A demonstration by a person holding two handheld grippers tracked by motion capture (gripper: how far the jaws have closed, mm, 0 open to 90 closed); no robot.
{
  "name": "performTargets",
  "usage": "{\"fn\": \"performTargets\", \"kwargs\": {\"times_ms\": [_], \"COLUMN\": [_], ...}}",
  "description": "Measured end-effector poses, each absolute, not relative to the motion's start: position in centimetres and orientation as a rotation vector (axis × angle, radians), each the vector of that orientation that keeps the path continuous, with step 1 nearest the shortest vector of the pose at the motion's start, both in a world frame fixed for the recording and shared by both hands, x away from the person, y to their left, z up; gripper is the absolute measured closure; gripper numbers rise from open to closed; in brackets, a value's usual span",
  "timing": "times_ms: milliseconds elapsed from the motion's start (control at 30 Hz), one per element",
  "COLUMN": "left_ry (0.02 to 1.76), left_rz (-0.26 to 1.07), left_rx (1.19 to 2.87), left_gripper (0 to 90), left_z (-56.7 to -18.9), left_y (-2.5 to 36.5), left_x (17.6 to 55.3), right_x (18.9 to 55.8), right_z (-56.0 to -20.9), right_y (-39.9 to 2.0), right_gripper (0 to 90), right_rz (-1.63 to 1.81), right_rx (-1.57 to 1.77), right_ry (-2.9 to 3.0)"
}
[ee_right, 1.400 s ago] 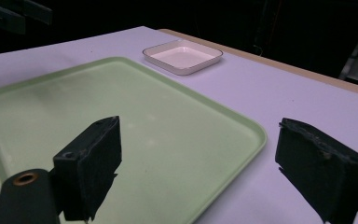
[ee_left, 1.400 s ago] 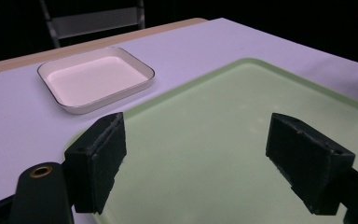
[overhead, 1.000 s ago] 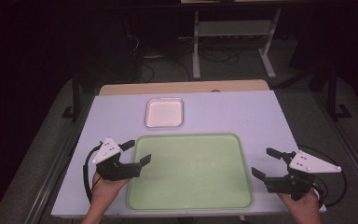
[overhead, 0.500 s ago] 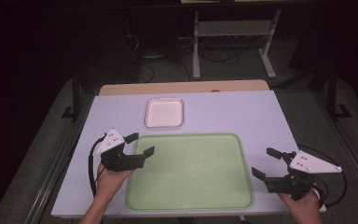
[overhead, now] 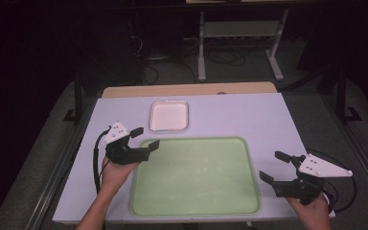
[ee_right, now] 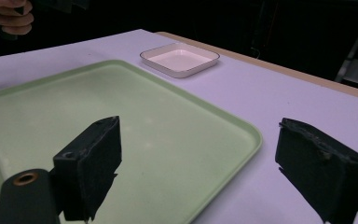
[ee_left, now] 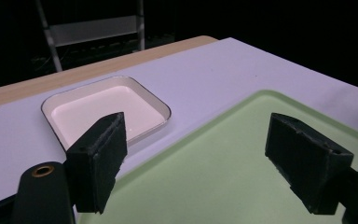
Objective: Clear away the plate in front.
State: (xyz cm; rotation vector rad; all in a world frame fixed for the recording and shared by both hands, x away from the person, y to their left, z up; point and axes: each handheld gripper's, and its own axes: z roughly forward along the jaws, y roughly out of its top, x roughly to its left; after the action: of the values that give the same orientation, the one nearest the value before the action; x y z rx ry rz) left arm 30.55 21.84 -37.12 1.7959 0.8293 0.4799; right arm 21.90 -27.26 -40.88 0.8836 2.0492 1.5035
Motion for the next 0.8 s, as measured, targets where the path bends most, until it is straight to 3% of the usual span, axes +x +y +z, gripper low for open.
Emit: {"fn": "performTargets", "kwargs": {"times_ms": [800], "left_ry": [0.864], "left_rz": [0.525], "left_rx": [1.781], "left_gripper": [20.8], "left_z": [-35.0], "left_y": [21.1], "left_x": [36.6], "right_x": [22.3], "right_z": [-40.8], "right_y": [-27.5], "right_gripper": [13.5], "right_rz": [1.505], "right_rx": [0.897], "right_ry": [2.039]}}
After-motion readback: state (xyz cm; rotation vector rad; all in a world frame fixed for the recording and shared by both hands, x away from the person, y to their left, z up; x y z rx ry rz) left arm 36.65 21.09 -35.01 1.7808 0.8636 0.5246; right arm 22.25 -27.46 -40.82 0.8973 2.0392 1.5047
